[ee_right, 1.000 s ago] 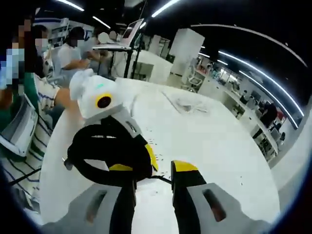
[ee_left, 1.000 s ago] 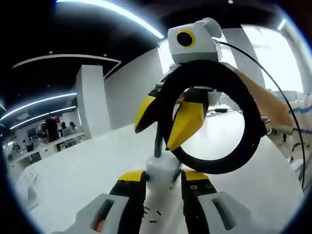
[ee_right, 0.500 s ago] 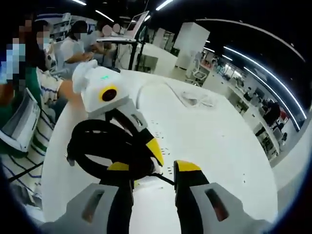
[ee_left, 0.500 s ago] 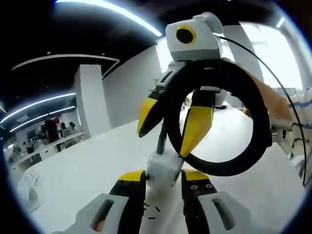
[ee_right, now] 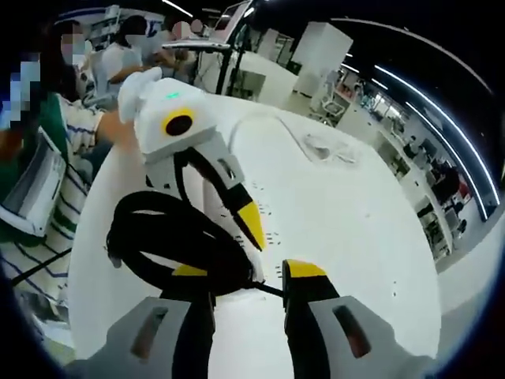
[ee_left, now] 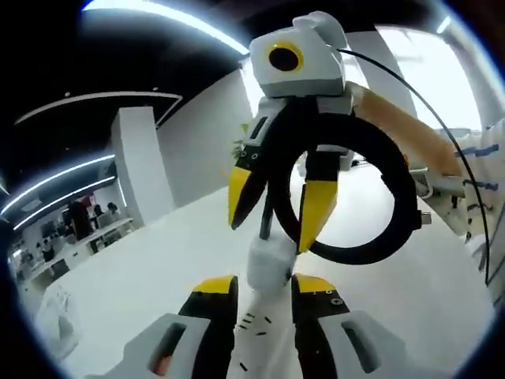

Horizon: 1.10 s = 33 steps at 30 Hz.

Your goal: Straighten the power strip on the desk, plug the charger into it

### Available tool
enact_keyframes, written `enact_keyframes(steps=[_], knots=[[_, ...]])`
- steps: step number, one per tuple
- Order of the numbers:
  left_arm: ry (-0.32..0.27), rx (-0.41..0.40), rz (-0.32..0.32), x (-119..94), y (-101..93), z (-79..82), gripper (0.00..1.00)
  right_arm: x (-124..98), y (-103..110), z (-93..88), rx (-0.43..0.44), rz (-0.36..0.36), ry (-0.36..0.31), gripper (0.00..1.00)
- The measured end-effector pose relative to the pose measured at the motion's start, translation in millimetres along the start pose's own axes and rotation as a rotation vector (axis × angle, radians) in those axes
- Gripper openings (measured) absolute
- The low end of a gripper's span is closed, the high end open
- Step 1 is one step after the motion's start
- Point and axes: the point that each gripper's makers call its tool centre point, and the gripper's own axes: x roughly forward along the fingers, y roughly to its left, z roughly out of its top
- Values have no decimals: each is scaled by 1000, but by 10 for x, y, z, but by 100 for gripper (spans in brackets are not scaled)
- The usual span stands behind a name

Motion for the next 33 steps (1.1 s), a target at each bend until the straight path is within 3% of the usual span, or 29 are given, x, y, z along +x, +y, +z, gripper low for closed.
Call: enact_keyframes(steps=[5,8,10,13,19,25,27,33], knots=[[4,12,10,-101,54,44,27,16,15,-6,-18,8,48,33],[-8,1,22,-143,95,82,27,35,25,-24,6,25,72,33],[-13,-1,26,-163,107,94,27,31,33,-66,70,25,97,33],[-15,-3,30,-163,112,101,27,17,20,-69,62,15,90,34],[-16,-8,31,-165,106,104,27,7,18,-108,142,0,52,34],[-31,-15,32,-182,115,147,27,-22,31,-139,97,-37,23,32],[-35,-21,31,-187,115,157,27,3,50,-191,71,-34,49,31],[-37,-24,37,-201,132,160,27,48,55,-116,66,-17,14,30]])
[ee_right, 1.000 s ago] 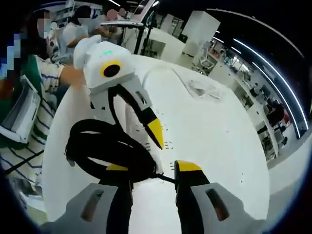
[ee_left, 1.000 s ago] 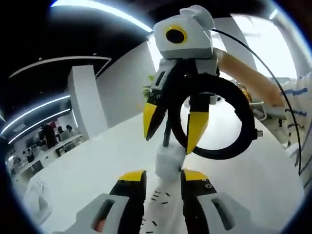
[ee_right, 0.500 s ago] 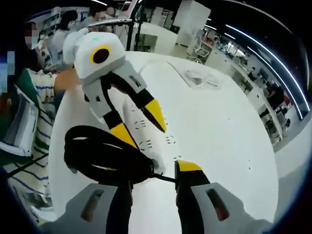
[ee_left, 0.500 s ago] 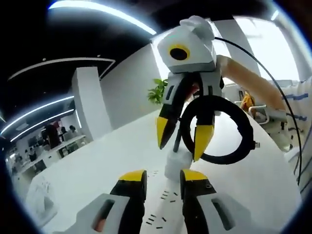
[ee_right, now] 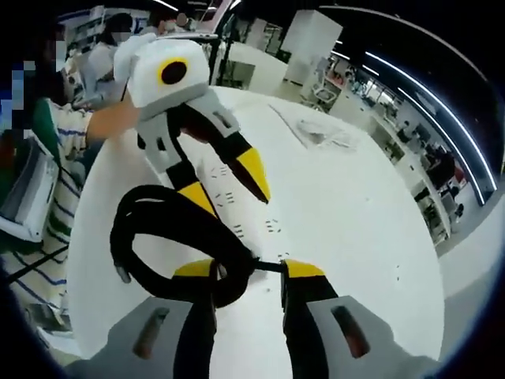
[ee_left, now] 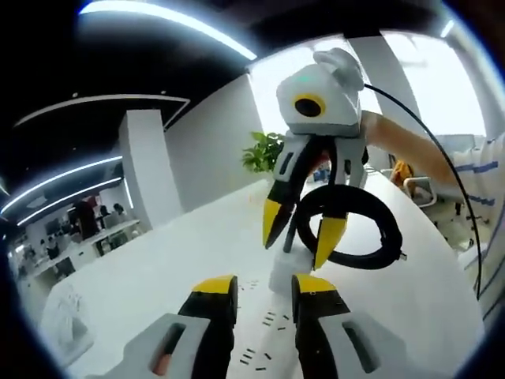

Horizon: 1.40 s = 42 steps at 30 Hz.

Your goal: Straighten the power strip on the desk, plug the charger into it

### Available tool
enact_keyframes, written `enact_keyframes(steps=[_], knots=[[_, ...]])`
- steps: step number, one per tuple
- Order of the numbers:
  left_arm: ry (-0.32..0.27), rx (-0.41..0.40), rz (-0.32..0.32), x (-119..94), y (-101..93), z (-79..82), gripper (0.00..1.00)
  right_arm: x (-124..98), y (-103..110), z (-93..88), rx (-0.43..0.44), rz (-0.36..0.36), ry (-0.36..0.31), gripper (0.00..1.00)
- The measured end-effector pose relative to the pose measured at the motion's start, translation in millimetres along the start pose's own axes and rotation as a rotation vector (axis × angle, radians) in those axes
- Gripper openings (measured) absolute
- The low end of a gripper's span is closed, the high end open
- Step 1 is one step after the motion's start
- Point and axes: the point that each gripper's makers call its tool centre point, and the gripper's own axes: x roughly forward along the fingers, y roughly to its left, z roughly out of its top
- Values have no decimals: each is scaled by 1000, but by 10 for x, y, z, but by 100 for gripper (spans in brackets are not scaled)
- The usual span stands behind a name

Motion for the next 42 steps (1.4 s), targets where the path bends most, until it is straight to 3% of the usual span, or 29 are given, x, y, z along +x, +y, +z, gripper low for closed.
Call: enact_keyframes(steps=[5,14,18,21,24,30,34,38,42], knots=[[2,-10,7,-14,26,-10,27,75,57,5,-55,19,35,26],[-2,-12,24,-65,106,29,27,105,69,2,-161,-19,133,25],[1,-13,40,-81,138,25,27,120,50,-3,-158,-24,185,25],[8,-26,49,-85,162,0,27,133,48,-7,-183,0,229,25],[26,-45,57,-105,211,-44,27,143,63,-29,-289,54,270,24],[54,-80,84,-162,331,-113,28,176,17,-32,-192,131,315,24],[125,-72,75,-221,332,-220,29,194,7,-44,-143,174,351,24],[118,-73,90,-260,386,-210,28,196,-19,-58,-98,226,363,24],[102,-88,83,-278,449,-155,28,194,-24,-71,-46,299,323,23]])
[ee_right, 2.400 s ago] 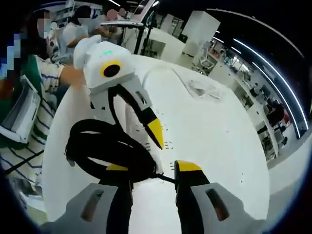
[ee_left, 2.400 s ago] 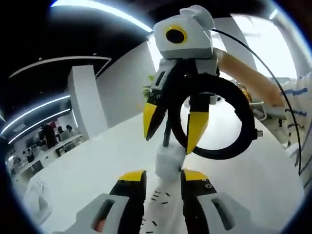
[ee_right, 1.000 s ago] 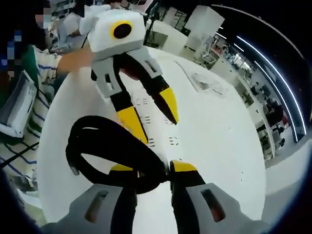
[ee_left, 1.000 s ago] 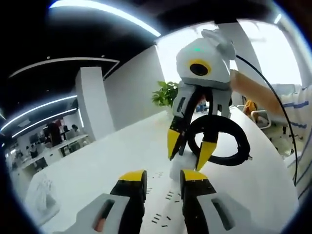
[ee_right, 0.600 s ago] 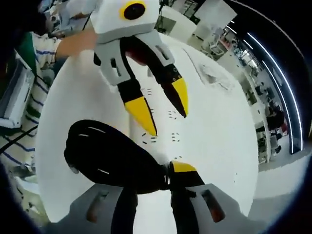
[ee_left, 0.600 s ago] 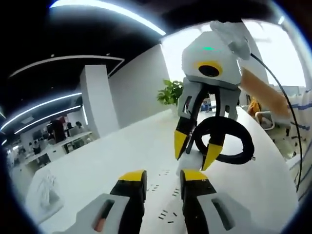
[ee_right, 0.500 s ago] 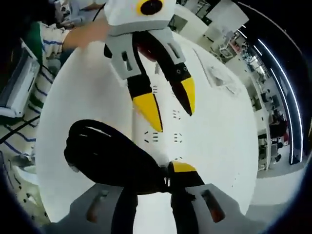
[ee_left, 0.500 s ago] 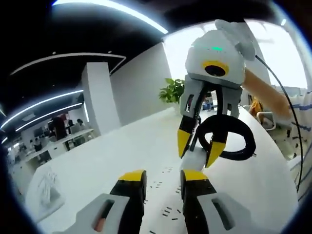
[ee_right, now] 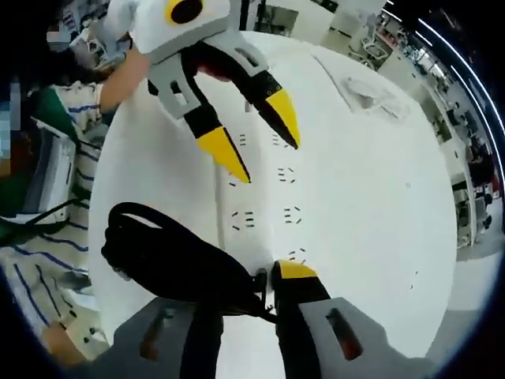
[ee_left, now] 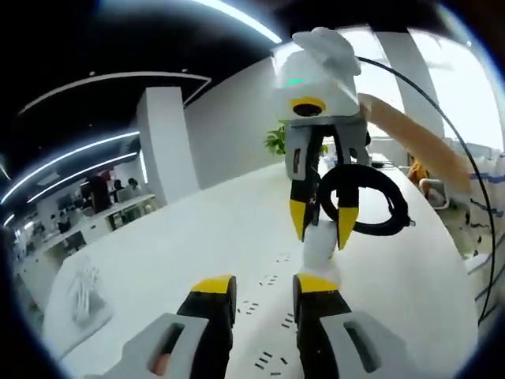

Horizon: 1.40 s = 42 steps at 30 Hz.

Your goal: Straighten the power strip on the desk, plug the charger into it

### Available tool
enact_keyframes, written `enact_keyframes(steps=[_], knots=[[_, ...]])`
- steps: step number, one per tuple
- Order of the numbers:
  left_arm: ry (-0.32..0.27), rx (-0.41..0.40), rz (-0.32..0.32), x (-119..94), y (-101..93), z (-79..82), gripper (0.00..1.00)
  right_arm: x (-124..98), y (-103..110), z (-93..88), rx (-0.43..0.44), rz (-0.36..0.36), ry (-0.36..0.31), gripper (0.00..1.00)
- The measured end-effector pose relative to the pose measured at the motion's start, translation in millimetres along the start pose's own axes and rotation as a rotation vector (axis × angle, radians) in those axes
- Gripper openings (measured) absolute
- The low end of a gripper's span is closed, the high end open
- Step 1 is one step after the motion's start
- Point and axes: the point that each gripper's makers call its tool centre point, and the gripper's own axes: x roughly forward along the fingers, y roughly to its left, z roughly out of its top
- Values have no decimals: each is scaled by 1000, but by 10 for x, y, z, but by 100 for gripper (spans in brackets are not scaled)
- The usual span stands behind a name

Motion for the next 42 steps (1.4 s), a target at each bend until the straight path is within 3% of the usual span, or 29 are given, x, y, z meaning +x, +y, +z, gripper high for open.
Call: enact_keyframes(steps=[4,7,9,12,13,15,16,19,22,24,26,29,31,35,37,39,42], knots=[[0,0,-1,-34,-21,3,28,-3,-18,-4,7,8,24,23],[-4,-6,-8,-39,-66,11,28,30,38,6,-41,-52,114,23],[-4,0,-15,-34,-110,13,28,38,76,-13,-43,-55,93,23],[-1,7,-26,-28,-156,7,28,13,63,-55,-13,-24,-32,23],[0,10,-28,-26,-166,8,28,1,74,-44,-40,-20,-93,23],[-2,9,-34,-18,-181,16,28,-72,-46,-53,-24,-23,-107,22],[-5,4,-38,-13,-191,22,28,-48,-12,-29,-27,-23,-97,22],[-9,-3,-48,2,-223,26,28,-10,33,-33,-32,-47,41,23],[7,2,-49,11,-175,10,28,54,74,-1,-58,-93,126,23],[12,6,-48,10,-178,-4,28,23,29,-5,-48,-87,111,23],[15,7,-50,6,-185,-12,28,0,-1,-5,-16,-50,31,23],[13,2,-51,-4,-162,-2,28,-23,-13,-30,-33,-43,-17,23],[9,3,-49,-10,-149,17,28,20,51,-25,-36,-49,-9,23],[-3,1,-58,-13,-199,36,28,73,75,-36,-70,-92,173,23],[1,6,-61,-9,-219,20,28,107,91,-29,-75,-108,216,23],[5,6,-61,-7,-225,5,28,102,72,-45,-72,-98,197,23],[10,4,-61,-5,-230,-20,28,103,67,-52,-29,-62,88,24]])
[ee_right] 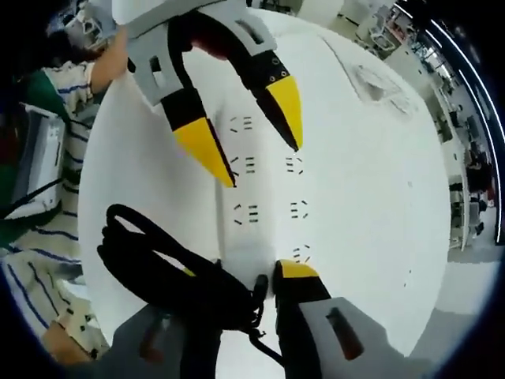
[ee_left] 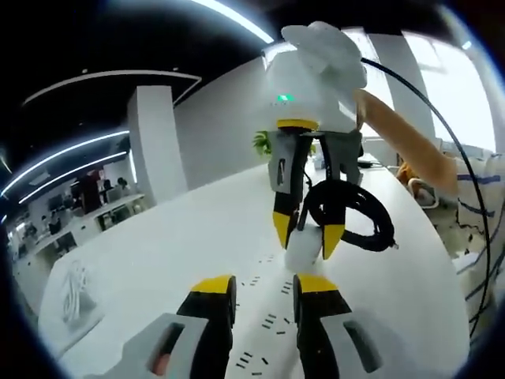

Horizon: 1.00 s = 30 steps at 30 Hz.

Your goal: Straighten the power strip on the desk, plug the charger into it

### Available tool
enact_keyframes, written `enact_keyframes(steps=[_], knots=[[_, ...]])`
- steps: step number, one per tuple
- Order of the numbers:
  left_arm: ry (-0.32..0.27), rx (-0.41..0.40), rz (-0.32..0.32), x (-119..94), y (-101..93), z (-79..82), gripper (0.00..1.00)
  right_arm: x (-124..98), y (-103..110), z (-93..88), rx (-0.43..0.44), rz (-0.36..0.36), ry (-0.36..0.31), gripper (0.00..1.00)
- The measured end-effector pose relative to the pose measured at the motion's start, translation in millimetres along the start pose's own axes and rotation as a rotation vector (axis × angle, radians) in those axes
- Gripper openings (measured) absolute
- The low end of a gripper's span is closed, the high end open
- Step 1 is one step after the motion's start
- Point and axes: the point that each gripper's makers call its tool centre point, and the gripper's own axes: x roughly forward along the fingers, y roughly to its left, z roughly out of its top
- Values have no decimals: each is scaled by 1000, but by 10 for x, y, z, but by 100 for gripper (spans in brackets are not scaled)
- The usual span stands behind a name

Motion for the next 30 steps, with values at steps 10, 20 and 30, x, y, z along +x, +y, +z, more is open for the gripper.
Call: enact_keyframes(steps=[10,20,30], knots=[[-2,21,-15,12,-58,25,29,32,-14,-19,-19,-25,39,24],[-1,13,-6,6,-41,2,29,51,-17,-43,-35,-73,65,25],[10,13,5,-7,2,-37,29,49,-42,-20,-30,-78,4,25]])
